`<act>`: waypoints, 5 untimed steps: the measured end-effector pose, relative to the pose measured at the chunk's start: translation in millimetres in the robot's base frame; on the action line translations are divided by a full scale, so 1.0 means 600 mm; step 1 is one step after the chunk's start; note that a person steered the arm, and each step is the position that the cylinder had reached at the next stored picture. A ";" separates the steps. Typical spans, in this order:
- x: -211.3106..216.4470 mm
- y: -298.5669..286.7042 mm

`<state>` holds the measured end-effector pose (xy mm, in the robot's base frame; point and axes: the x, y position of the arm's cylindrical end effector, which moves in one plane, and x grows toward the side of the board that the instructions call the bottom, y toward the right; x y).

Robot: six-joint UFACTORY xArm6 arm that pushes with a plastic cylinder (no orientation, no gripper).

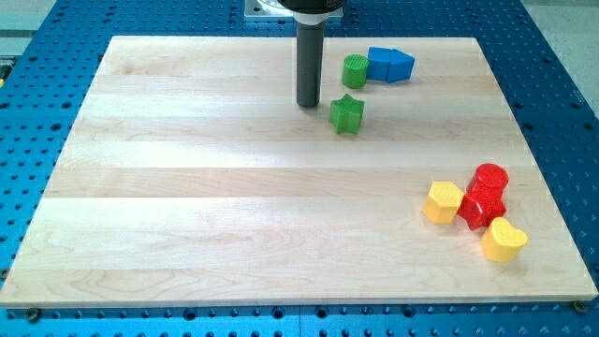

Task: Slide the green star towards the group of blocks

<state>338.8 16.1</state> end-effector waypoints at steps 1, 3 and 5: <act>-0.004 0.002; 0.157 0.098; 0.215 0.048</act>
